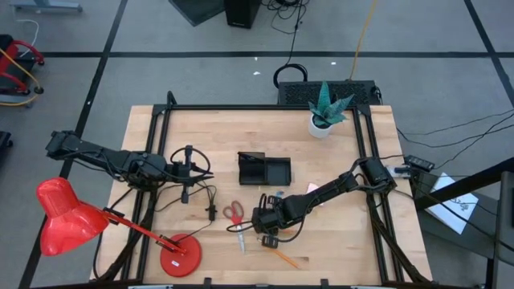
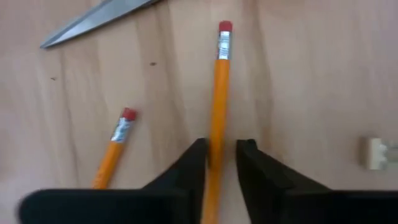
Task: Pick and place office supplies into organizer
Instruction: Put the orange pencil into the black desk organizer
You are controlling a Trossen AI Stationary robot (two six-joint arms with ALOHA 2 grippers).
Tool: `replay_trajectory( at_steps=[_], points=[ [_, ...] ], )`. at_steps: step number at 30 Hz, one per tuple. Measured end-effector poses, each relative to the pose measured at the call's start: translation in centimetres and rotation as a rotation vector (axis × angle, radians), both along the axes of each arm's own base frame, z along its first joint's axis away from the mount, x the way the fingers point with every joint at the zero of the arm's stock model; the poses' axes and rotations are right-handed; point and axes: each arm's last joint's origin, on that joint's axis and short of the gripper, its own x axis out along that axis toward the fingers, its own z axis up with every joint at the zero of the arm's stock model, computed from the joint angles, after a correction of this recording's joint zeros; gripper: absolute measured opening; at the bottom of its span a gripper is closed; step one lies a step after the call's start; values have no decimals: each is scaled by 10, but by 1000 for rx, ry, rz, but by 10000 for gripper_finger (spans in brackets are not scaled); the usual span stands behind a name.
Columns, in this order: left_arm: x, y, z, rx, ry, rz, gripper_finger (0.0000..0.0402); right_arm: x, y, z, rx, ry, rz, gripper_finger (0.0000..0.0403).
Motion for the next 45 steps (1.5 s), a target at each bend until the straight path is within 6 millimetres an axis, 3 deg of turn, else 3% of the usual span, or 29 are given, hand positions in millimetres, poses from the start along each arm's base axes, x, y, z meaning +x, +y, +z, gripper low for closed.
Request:
replay_trajectory(
  at_steps=[4, 13, 30, 37, 45],
  points=[
    [0, 0, 0, 0, 0, 0, 45, 0, -1, 0, -2, 0, 22, 12],
    [-1, 0, -2, 10, 25, -1, 45, 3, -10, 9, -30, -42, 23, 9],
    [-1, 1, -2, 20, 20, 32, 44, 12, -29, 88, -152, -381, 56, 8],
    [-1, 1, -3, 16, 34, 34, 44, 21, -35, 120, -227, -602, 122, 8],
    [-3, 2, -8, 16, 83, 32, 44, 30, -58, 156, -360, -808, 218, 8]
  ],
)
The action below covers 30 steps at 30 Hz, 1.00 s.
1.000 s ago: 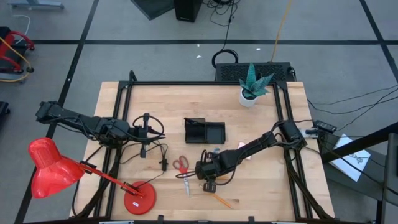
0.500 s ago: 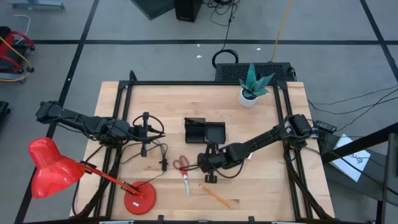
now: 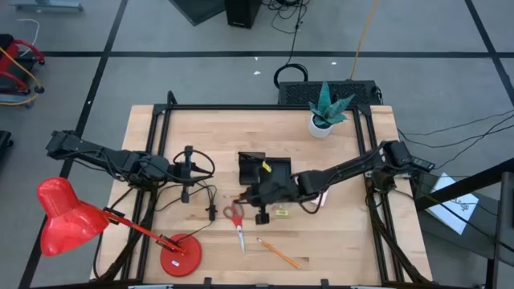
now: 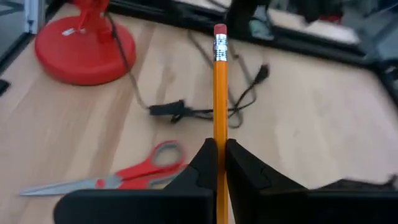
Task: Pick and place office supplies into organizer
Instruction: Put the orange pencil into the black desk organizer
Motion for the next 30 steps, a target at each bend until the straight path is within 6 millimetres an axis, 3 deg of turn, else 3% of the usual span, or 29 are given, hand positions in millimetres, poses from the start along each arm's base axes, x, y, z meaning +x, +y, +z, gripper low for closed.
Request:
replay_trajectory(
  at_steps=[7, 13, 16, 25, 30],
  points=[
    [-1, 0, -1, 3, 16, -1, 44, 8, -30, 11, -159, -183, -53, 8],
    [-1, 0, -2, 3, 22, -1, 45, 8, -65, -2, -144, -341, -16, 8],
    [-1, 0, -2, 1, 22, -1, 44, -4, -81, -13, -172, -345, -41, 8],
    [-1, 0, -4, 11, 40, -3, 44, -52, -117, -23, -96, -581, -95, 8],
    [-1, 0, -3, 23, 36, -7, 44, -60, -128, -35, -55, -556, -104, 9]
  ],
)
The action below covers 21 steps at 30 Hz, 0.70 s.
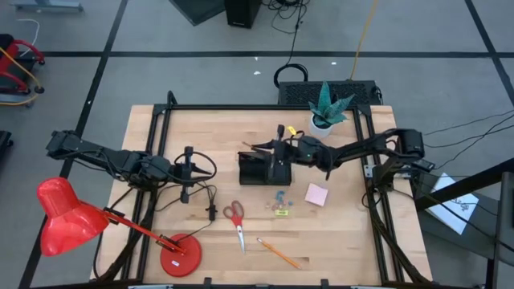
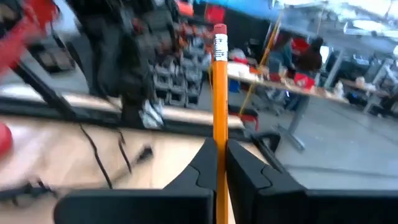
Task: Pick and place office supplies into organizer
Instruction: Put the orange pencil into the black desk organizer
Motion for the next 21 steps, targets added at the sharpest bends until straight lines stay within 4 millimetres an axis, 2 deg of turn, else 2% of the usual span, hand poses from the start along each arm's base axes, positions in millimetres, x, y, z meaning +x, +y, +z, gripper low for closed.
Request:
replay_trajectory(
  at_steps=[6, 16, 21],
  points=[
    [0, 0, 0, 4, -1, 0, 44, 0, 2, 5, -5, -50, 34, 9],
    [0, 0, 0, 11, -2, -1, 44, 1, 2, 2, 16, -42, 33, 9],
    [0, 0, 0, 10, -4, 0, 44, 1, 2, 9, 5, -110, 37, 9]
  ],
)
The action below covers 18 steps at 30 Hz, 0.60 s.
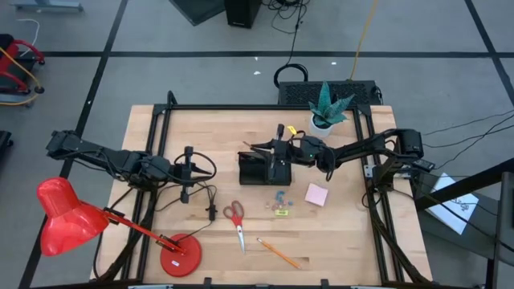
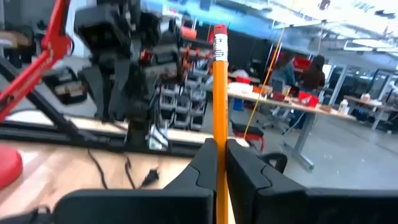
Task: Pick and place office supplies into organizer
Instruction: Put the orange pencil into the black desk organizer
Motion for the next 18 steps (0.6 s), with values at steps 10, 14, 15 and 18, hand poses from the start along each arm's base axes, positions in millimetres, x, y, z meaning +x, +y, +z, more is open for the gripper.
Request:
replay_trajectory(
  at_steps=[10, 14, 15, 18],
  points=[
    [0, 0, 0, -1, -3, 0, 44, 4, 0, -11, 43, 21, 28, 9],
    [0, 0, 0, -1, -5, 1, 44, 14, -1, -27, 60, 68, 26, 9],
    [0, 0, 0, -1, -5, 1, 44, 17, -2, -30, 61, 77, 25, 9],
    [0, 0, 1, -2, -6, 1, 44, 23, -2, -38, 64, 97, 24, 9]
  ],
)
